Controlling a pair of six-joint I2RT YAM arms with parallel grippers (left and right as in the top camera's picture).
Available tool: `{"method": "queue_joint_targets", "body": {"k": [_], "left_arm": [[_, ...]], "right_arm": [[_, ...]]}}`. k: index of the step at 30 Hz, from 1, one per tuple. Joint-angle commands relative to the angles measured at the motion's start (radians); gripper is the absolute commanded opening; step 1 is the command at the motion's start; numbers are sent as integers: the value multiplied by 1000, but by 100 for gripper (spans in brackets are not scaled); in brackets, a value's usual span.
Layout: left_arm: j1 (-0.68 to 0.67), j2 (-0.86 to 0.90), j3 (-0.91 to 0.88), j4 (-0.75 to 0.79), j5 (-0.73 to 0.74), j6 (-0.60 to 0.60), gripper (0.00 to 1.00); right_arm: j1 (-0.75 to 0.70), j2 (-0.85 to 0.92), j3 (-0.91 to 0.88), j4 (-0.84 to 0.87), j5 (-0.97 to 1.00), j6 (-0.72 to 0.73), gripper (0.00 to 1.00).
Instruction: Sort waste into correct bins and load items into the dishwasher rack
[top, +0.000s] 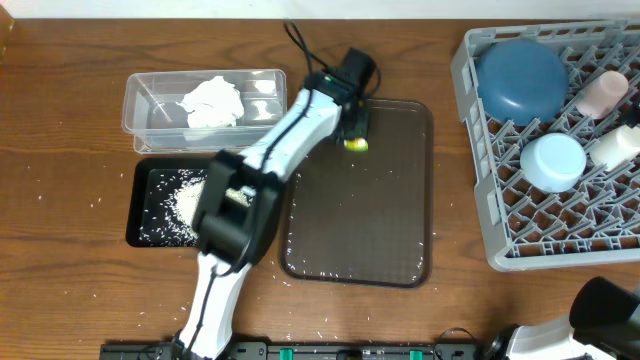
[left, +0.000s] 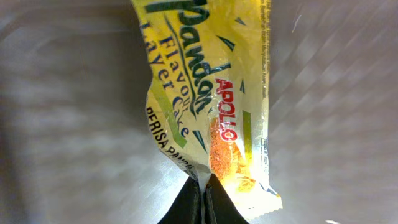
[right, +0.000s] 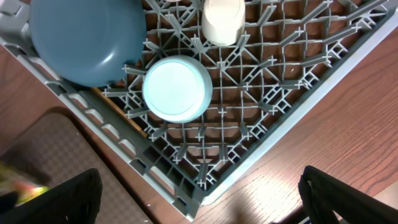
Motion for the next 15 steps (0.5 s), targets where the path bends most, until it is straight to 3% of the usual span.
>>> {"method": "queue_joint_targets", "body": {"k": [1, 7, 15], "left_arm": [[48, -178, 8, -2, -138, -146, 6], [172, -303, 7, -3, -173, -353, 6], [319, -301, -11, -56, -172, -613, 6]], "right_arm": [[-5, 6, -2, -1, 7, -8, 99], [-5, 6, -2, -1, 7, -8, 99], [-5, 6, -2, -1, 7, -9, 99]]}}
